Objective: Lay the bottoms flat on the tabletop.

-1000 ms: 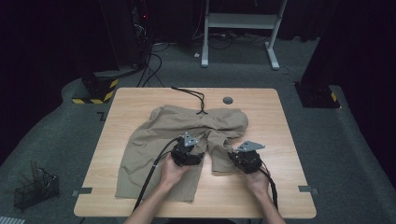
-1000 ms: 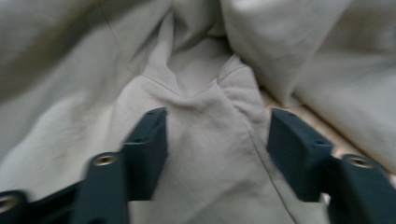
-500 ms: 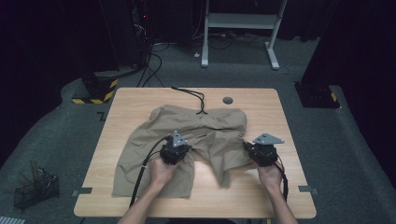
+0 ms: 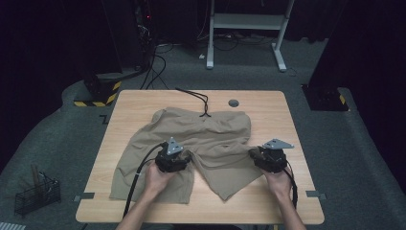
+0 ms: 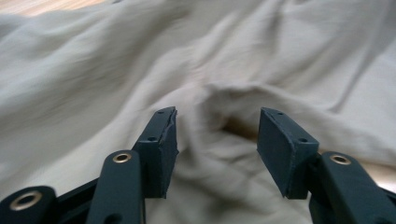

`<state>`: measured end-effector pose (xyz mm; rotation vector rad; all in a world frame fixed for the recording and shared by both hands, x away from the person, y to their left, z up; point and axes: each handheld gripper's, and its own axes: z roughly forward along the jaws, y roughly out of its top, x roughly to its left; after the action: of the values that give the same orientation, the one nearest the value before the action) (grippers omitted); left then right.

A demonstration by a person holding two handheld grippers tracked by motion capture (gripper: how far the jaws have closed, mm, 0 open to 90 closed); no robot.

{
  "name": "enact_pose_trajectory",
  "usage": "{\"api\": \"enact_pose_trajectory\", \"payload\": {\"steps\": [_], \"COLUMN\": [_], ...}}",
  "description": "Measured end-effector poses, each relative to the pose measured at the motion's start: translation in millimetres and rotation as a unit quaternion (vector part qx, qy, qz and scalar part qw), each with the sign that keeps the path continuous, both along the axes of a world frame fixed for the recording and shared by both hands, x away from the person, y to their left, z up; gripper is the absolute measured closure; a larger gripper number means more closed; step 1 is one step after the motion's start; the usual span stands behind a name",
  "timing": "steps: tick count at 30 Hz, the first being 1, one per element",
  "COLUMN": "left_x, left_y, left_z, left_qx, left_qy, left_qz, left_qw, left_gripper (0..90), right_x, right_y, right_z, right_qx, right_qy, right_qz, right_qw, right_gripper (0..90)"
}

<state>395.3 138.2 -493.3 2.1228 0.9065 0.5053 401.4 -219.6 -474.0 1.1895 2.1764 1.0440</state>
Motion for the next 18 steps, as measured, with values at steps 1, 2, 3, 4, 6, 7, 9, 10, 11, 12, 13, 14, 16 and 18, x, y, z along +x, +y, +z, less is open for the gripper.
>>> {"api": "enact_pose_trajectory", "payload": {"steps": [1, 2, 3, 4, 6, 7, 9, 10, 11, 12, 13, 14, 16, 18], "left_x": [-0.7, -1.4, -1.9, -2.6, -4.0, -4.8, -7.8, -7.8, -9.1, -10.3, -11.0, -11.5, -13.1, -15.7], "left_y": [-3.1, -5.3, -6.7, -7.2, -5.1, -2.6, 7.5, 7.5, 11.0, 14.4, 17.6, 20.6, 26.7, 32.3], "left_z": [-0.6, -1.6, -3.0, -4.3, -6.6, -7.1, -6.9, -6.9, -6.7, -6.7, -7.0, -7.3, -8.0, -7.8], "left_qx": [0.001, 0.0, 0.0, 0.002, -0.004, -0.007, -0.022, -0.022, -0.027, -0.027, -0.026, -0.026, -0.033, -0.039], "left_qy": [0.001, 0.003, 0.005, 0.007, 0.013, 0.016, 0.019, 0.019, 0.019, 0.017, 0.018, 0.02, 0.023, 0.022], "left_qz": [-0.005, -0.008, -0.01, -0.01, -0.005, -0.003, 0.008, 0.008, 0.011, 0.016, 0.018, 0.022, 0.024, 0.026], "left_qw": [1.0, 1.0, 0.9999, 0.9999, 0.9999, 0.9998, 0.9995, 0.9995, 0.9994, 0.9994, 0.9993, 0.9992, 0.9989, 0.9986], "left_gripper": [46.7, 46.7, 46.7, 46.6, 45.3, 45.3, 43.5, 43.0, 43.0, 42.8, 42.5, 42.2, 42.2, 42.2], "right_x": [-7.1, -7.1, -10.1, -13.5, -23.0, -23.0, -30.3, -32.5, -32.5, -34.0, -35.0, -34.5, -33.0, -27.7], "right_y": [3.8, 3.8, 4.9, 5.8, 5.7, 5.7, 3.9, 4.7, 4.7, 5.8, 7.7, 12.7, 15.3, 19.9], "right_z": [2.8, 2.8, 3.9, 5.0, 6.4, 6.4, 5.8, 4.9, 4.9, 3.5, 1.4, -5.6, -9.9, -23.2], "right_qx": [-0.004, -0.004, -0.006, -0.008, -0.006, -0.006, 0.001, 0.0, 0.0, -0.004, -0.006, -0.022, -0.031, -0.038], "right_qy": [-0.018, -0.018, -0.023, -0.028, -0.043, -0.043, -0.049, -0.049, -0.049, -0.045, -0.038, -0.024, -0.015, 0.019], "right_qz": [0.003, 0.003, 0.006, 0.007, 0.01, 0.01, 0.012, 0.011, 0.011, 0.012, 0.015, 0.022, 0.026, 0.037], "right_qw": [0.9998, 0.9998, 0.9997, 0.9995, 0.999, 0.999, 0.9987, 0.9987, 0.9987, 0.9989, 0.9992, 0.9992, 0.9991, 0.9984], "right_gripper": [52.9, 52.9, 52.3, 52.3, 52.0, 52.0, 53.2, 54.3, 54.3, 56.6, 59.4, 64.6, 67.3, 78.6]}}
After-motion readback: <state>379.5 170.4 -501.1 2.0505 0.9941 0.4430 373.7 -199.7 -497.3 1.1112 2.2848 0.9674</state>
